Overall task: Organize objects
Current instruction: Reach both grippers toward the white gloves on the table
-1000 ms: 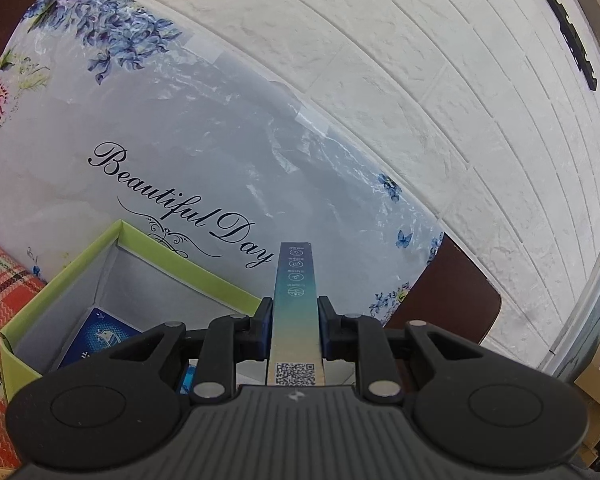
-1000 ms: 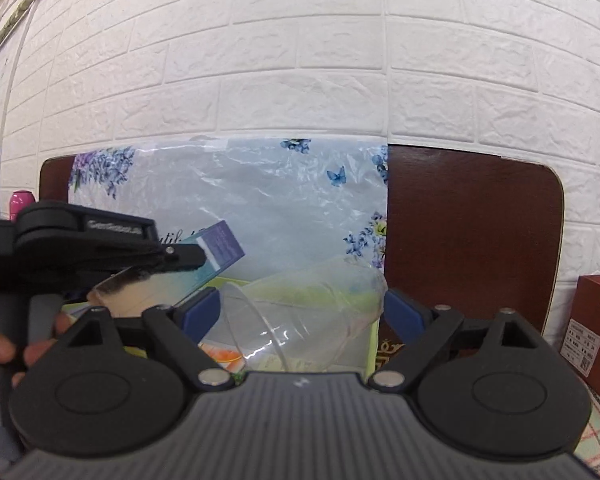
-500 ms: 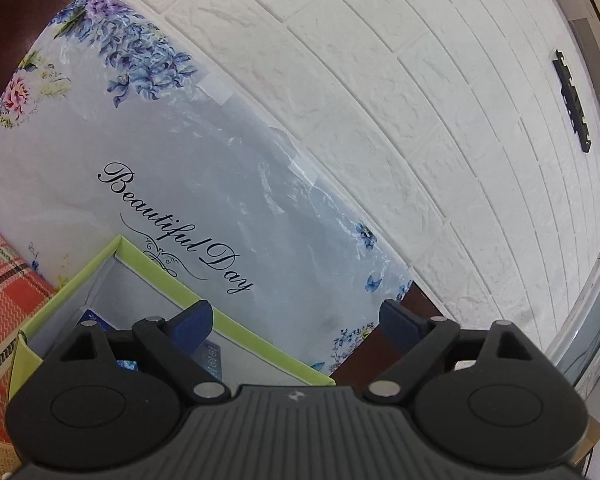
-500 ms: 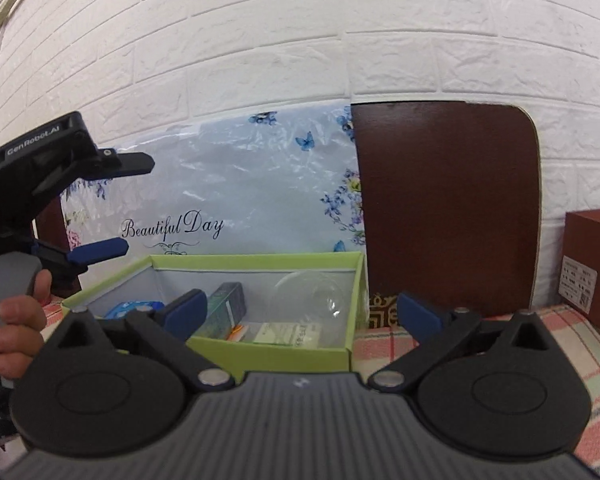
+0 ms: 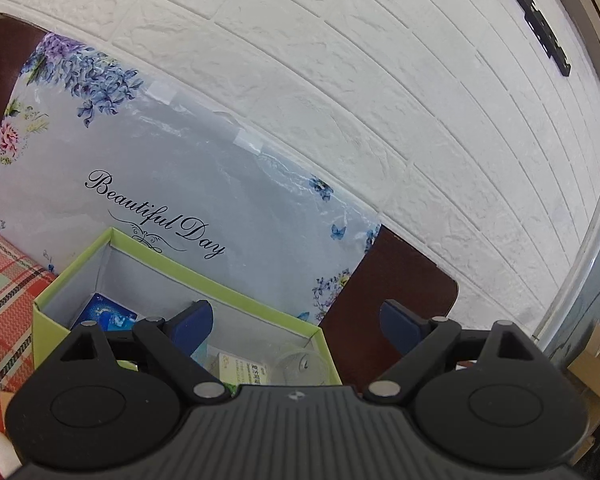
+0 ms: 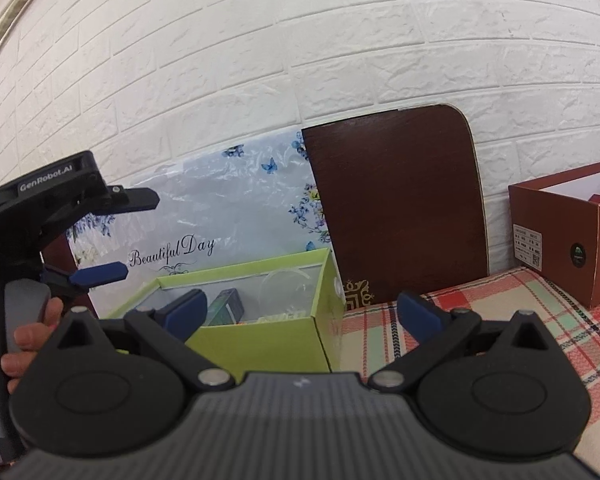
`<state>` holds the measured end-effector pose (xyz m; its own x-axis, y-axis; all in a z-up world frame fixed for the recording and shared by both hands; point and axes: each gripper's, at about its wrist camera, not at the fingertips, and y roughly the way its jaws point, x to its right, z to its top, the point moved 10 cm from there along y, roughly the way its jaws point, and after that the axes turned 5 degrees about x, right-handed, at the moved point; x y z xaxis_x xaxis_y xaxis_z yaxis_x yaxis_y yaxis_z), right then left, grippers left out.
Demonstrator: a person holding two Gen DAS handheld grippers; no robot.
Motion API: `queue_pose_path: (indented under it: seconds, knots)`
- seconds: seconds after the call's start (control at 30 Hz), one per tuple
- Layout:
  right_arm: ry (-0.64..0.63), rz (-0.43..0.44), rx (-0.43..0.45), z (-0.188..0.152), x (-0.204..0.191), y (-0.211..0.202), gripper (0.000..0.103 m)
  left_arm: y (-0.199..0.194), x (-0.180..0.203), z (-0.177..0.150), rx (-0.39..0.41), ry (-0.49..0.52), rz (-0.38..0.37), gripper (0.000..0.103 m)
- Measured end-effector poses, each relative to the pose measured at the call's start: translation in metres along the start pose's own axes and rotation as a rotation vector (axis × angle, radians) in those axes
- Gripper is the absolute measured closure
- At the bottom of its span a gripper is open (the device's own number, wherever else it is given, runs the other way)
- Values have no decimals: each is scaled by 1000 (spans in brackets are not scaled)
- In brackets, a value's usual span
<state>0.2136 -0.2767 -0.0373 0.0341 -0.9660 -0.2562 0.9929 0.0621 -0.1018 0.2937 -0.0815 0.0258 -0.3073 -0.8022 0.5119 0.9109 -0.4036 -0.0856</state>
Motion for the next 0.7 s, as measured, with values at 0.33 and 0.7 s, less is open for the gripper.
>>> queue_pose_path:
  seconds: [0.33, 0.7]
  knots:
    - [37, 20, -14, 9, 8, -17, 0, -52, -5, -33, -64, 94, 92, 9]
    - [-60, 144, -285, -50, -35, 0, 0, -123, -81, -76, -189, 49, 321, 9]
